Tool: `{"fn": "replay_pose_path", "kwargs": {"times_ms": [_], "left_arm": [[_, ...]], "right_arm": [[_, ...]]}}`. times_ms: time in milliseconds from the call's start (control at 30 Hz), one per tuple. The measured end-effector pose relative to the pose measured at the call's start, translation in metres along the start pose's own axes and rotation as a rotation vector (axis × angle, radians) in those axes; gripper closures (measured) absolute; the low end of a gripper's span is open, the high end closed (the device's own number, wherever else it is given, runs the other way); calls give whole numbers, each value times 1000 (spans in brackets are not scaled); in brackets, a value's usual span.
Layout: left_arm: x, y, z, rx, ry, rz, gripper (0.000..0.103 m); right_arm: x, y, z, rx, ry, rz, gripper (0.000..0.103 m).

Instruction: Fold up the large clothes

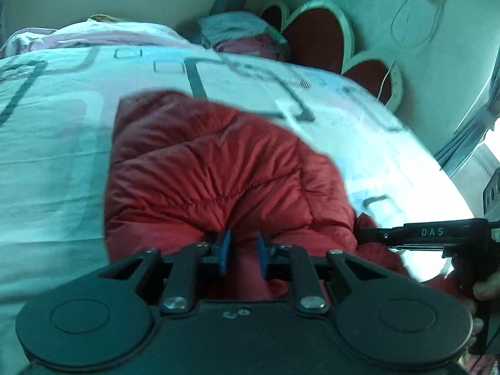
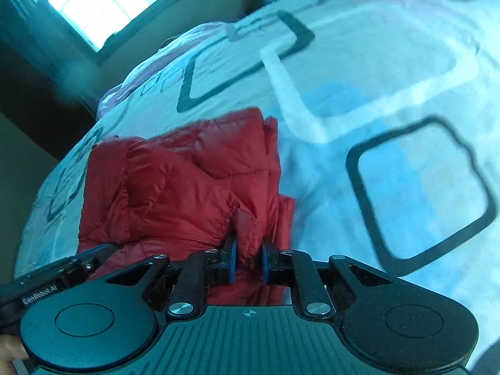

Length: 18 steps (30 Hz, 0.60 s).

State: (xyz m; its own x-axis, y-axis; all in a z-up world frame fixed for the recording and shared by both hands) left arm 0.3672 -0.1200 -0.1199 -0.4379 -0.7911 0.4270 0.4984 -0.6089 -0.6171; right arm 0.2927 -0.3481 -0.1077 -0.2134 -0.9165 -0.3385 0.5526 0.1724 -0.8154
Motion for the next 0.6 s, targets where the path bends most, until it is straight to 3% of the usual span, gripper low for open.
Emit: {"fn": "replay_pose_path", "kwargs": {"times_ms": [33, 67, 100, 200, 267, 300, 367, 467, 600], "left_arm": [[3, -15, 0, 23, 16, -11, 84], [7, -28, 0, 39, 36, -19, 84], [10, -41, -3, 48, 47, -30, 84], [19, -72, -18, 50, 54, -76, 84], [27, -83, -31, 31, 79, -81, 84], [31, -87, -38, 21, 86, -89, 84], [34, -91, -50, 4, 85, -107, 84], [36, -81, -70, -37, 105, -102, 84], [25, -68, -86, -76, 78, -107, 89]], "right_arm": [[-3, -13, 2, 21, -6, -16, 55], [-7, -34, 4, 75, -31, 0, 39], [-14, -54, 4, 117, -71, 26, 39], [-37, -93, -6, 132, -176, 74, 40], [-51, -108, -21, 120, -264, 92, 56], [-55, -111, -30, 104, -292, 95, 58], [-61, -112, -48, 62, -340, 103, 71], [-64, -98, -79, -2, -398, 82, 73], [-46, -59, -102, -75, -378, 15, 74]]}}
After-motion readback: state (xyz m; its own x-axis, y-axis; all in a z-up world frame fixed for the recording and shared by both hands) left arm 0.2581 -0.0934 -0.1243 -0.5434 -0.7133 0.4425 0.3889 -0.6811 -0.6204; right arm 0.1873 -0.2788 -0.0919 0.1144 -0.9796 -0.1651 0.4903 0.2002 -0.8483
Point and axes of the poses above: each gripper's, at about its wrist camera, not at the fingertips, and y roughly the way its jaws point, x to its right, z to its top, the point moved 6 cm from there along y, roughly the way its jaws point, and after that the axes turned 9 degrees about -z, right-handed, at the moved point
